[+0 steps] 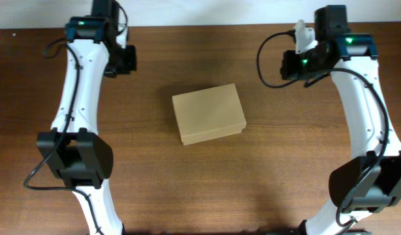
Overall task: Pack container
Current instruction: 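Lift both grippers up and away from the closed box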
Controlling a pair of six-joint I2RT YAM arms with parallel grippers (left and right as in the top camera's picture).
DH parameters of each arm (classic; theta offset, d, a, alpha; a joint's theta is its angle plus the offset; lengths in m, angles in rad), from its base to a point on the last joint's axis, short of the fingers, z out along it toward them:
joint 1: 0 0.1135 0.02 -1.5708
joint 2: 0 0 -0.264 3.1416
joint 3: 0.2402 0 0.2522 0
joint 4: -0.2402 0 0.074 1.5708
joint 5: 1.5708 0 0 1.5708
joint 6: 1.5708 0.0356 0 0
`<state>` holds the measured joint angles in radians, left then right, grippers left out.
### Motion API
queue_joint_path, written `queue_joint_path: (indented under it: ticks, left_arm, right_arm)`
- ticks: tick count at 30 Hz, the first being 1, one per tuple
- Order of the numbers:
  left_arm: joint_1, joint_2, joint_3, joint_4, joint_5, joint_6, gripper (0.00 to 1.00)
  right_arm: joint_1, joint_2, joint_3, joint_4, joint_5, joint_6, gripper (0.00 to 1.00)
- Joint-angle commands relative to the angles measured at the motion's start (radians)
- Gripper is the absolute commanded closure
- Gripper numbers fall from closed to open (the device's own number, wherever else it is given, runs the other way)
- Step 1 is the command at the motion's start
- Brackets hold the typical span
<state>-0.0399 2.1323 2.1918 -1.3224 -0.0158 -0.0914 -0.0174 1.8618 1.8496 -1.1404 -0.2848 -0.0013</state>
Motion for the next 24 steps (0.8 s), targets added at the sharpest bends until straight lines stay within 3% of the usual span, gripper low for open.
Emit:
queue_joint_path:
  ticks: [1,5,10,16,24]
  left_arm:
    - [0.041,-0.021,0.010,0.019,-0.003,-0.006,0.85]
    - [0.058,-0.019,0.009,-0.012,0.058,-0.005,0.98]
    - [0.045,-0.010,-0.054,-0.024,0.151,-0.006,0.98]
    - [-0.015,-0.007,-0.254,-0.012,0.251,-0.006,0.98]
    - [-0.119,-0.007,-0.402,0.074,0.373,-0.006,0.98]
  right_arm:
    - [-0.042,-0.008,0.011,-0.005,0.013,0.003,0.96]
    - [-0.069,-0.008,0.009,-0.031,0.027,0.002,0.96]
    - [-0.070,-0.008,0.007,-0.031,0.089,0.003,0.96]
    - [-0.070,-0.008,0.007,-0.029,0.093,0.003,0.96]
    - [-0.070,-0.008,0.006,-0.030,0.106,0.003,0.96]
